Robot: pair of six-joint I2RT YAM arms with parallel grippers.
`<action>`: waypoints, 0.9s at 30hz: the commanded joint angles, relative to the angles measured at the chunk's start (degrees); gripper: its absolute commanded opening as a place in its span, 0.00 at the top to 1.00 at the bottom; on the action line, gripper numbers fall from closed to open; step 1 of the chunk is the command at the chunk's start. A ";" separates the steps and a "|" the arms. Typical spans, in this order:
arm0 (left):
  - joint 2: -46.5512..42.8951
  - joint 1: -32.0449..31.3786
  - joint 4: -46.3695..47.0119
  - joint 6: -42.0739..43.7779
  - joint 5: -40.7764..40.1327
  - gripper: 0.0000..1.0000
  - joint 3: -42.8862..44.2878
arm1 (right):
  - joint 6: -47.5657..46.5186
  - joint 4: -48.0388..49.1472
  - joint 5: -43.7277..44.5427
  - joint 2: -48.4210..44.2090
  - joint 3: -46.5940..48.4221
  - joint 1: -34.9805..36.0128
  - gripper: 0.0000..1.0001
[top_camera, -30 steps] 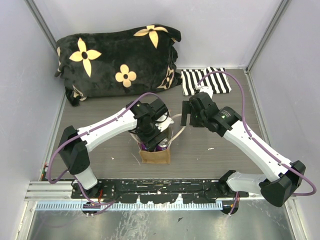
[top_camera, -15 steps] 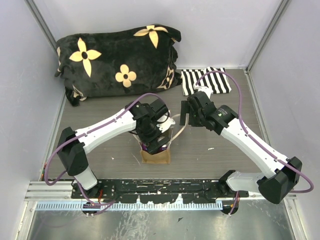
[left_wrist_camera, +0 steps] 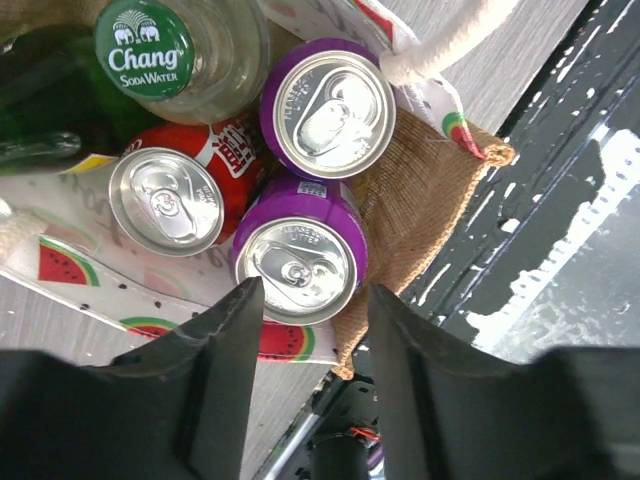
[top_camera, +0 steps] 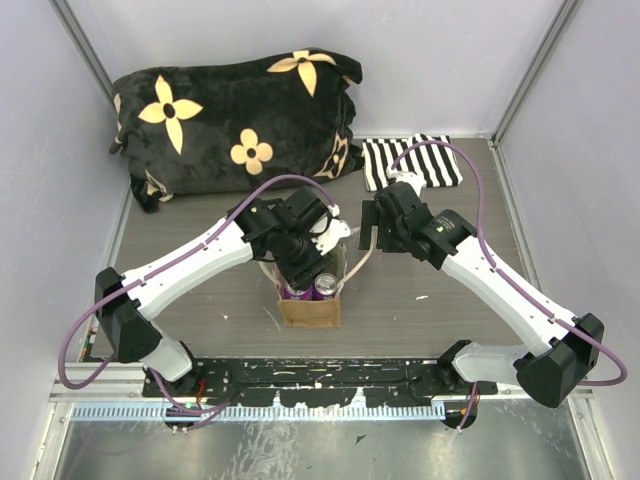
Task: Place the beverage into the canvas bag
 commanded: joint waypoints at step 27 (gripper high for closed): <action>0.30 -0.20 9.09 1.10 0.08 1.00 -14.70 | 0.04 0.54 0.19 -1.97 2.14 -0.32 0.10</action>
